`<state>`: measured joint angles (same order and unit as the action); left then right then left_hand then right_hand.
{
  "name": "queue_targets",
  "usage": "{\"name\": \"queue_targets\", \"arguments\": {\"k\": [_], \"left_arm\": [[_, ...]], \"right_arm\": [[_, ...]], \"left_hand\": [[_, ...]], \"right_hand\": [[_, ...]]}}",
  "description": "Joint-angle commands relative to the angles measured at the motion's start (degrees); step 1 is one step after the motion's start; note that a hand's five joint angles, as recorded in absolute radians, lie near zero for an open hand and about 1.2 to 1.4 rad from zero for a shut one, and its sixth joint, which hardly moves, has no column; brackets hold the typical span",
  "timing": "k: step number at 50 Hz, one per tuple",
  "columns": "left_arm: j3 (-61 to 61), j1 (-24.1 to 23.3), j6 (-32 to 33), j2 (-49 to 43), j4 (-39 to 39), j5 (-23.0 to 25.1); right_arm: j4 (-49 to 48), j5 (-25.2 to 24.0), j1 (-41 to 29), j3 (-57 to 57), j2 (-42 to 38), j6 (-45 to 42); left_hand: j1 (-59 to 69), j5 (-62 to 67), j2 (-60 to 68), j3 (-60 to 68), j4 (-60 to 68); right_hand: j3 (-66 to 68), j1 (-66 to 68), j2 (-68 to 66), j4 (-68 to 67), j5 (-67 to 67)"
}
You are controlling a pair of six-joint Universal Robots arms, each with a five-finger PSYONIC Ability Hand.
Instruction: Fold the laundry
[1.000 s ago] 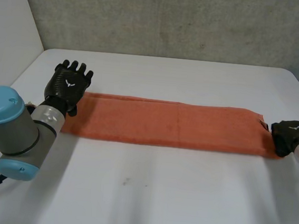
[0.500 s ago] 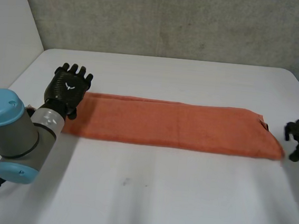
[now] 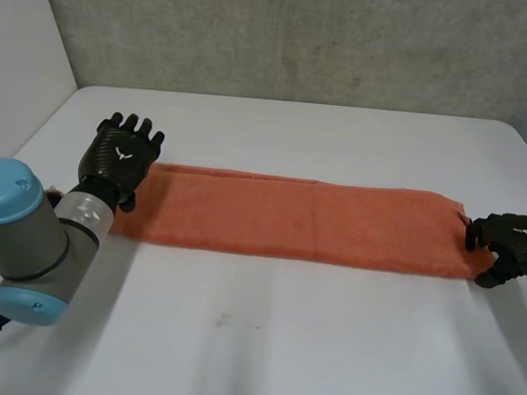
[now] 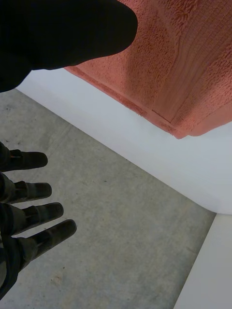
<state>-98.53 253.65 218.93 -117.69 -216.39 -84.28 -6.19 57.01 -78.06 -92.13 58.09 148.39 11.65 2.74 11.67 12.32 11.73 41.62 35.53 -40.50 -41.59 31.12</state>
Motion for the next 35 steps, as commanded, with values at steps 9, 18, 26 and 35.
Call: {"name": "queue_targets", "arguments": {"k": [9, 18, 26, 35], "left_arm": [[-0.08, 0.00, 0.00, -0.17, 0.00, -0.01], [-0.26, -0.09, 0.00, -0.17, 0.00, -0.01], [-0.34, -0.09, 0.00, -0.08, 0.00, -0.01], [-0.34, 0.00, 0.00, 0.18, 0.00, -0.27]], "right_arm": [[-0.93, 2.14, 0.01, 2.22, -2.72, -0.65], [-3.48, 4.77, 0.01, 3.54, -3.86, -0.47], [-3.75, 21.46, 0.27, 10.12, -6.50, -1.00], [-3.22, 28.86, 6.07, 17.78, -7.29, -8.82]], "left_hand": [[-1.65, -2.74, -1.67, -2.32, -1.73], [-1.65, -2.74, -1.67, -2.32, -1.73], [-1.65, -2.74, -1.67, -2.32, -1.73], [-1.65, -2.74, -1.67, -2.32, -1.73]], "right_hand": [[23.26, 29.35, -24.37, -23.28, 23.76], [38.38, 44.47, -39.50, -38.41, 38.88], [38.38, 44.47, -39.50, -38.41, 38.88], [38.38, 44.47, -39.50, -38.41, 38.88]]}}
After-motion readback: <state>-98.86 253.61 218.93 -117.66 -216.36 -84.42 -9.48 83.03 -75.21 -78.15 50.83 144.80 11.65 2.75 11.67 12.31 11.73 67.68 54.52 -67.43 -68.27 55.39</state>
